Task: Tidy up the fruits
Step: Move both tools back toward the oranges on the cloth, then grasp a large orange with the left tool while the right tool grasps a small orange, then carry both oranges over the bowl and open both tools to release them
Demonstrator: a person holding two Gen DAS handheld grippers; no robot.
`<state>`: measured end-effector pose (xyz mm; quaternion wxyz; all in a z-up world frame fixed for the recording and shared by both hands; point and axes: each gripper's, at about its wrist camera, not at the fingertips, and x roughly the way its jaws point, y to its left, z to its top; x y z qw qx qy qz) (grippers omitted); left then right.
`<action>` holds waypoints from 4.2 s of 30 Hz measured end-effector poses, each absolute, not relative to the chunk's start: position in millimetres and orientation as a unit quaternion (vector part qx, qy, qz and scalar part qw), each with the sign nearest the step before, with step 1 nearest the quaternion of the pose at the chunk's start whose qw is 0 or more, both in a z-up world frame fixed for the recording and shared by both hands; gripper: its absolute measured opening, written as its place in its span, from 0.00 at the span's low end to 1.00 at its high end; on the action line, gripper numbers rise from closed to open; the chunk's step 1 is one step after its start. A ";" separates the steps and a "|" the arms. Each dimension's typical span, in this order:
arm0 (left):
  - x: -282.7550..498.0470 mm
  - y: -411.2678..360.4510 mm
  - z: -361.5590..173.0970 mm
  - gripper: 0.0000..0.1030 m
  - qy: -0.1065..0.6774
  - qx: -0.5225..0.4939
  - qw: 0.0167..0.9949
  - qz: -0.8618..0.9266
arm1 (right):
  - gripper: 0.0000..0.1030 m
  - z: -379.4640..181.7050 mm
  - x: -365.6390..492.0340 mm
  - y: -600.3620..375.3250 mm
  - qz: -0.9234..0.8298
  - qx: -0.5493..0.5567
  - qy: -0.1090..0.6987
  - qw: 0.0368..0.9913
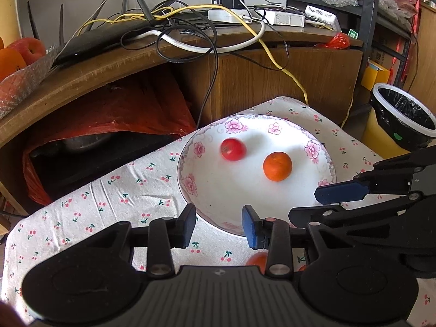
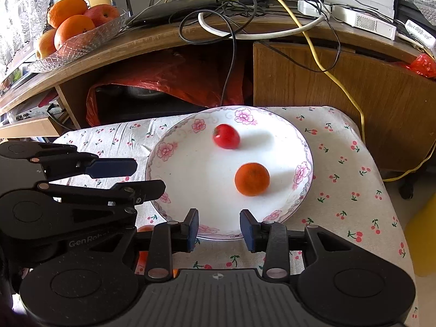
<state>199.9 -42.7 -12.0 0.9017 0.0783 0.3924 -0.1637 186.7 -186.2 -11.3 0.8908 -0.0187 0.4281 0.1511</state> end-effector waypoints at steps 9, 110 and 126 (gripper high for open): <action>194.1 -43.6 -9.8 0.44 0.385 0.086 0.904 -0.165 | 0.33 -10.1 185.0 -187.4 0.151 -0.019 0.427 0.892; 121.4 23.5 -43.8 0.39 0.430 0.099 0.878 -0.185 | 0.24 -31.4 135.1 -169.6 0.213 -0.057 0.471 0.854; 114.2 17.3 -45.4 0.40 0.429 0.114 0.873 -0.202 | 0.26 -32.8 130.3 -166.0 0.224 -0.070 0.476 0.848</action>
